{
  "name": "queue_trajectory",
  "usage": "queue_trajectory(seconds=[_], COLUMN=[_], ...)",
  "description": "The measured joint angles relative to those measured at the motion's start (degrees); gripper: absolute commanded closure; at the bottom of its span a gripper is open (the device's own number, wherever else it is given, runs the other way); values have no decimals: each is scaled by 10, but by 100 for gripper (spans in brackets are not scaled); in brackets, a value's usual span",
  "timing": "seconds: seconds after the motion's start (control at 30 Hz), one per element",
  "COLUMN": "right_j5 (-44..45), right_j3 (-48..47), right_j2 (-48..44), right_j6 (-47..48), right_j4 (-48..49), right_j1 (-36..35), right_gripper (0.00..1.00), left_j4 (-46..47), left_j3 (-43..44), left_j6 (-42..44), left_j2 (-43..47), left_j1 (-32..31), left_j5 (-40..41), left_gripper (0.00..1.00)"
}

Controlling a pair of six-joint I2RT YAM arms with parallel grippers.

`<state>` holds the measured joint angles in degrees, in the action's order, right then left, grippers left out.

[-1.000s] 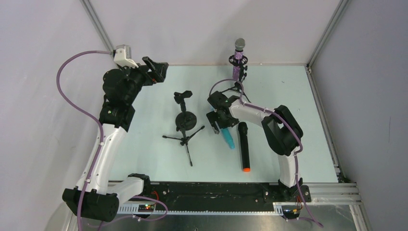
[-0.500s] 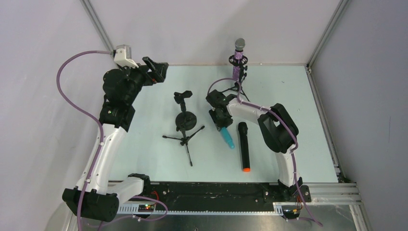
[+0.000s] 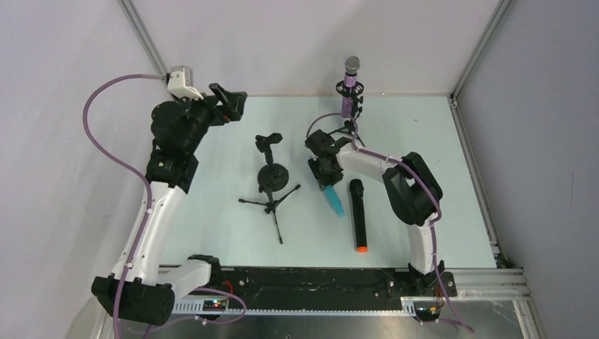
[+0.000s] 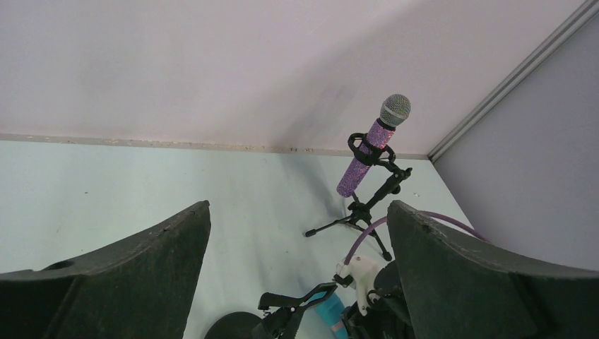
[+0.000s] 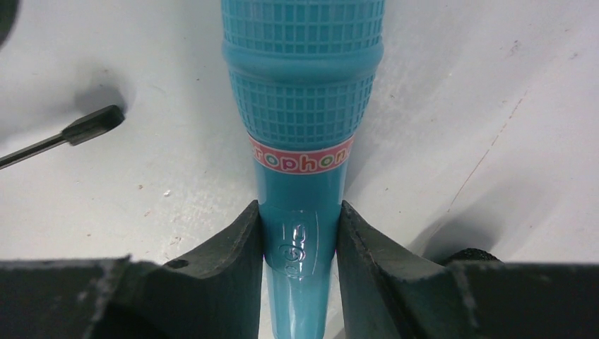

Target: Attach the microphones to the stand

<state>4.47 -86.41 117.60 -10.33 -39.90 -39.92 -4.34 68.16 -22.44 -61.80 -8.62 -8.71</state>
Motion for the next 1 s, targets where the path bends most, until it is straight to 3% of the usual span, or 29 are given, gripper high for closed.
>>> queue_trajectory(seconds=[0.23,0.67,1.0], right_j5=[-12,-49,-80], right_j3=[33,126,311], right_j2=[-90,-325,-512], right_j6=[0,-1,-13], right_j4=[39,195,447], right_j1=[4,7,14], right_gripper=[100,100,100], left_j4=[0,0,0], left_j3=[0,0,0], left_j6=[0,0,0], left_j2=[0,5,5], left_j1=[0,0,-2], left_j5=[0,0,1], left_gripper=[2,2,2])
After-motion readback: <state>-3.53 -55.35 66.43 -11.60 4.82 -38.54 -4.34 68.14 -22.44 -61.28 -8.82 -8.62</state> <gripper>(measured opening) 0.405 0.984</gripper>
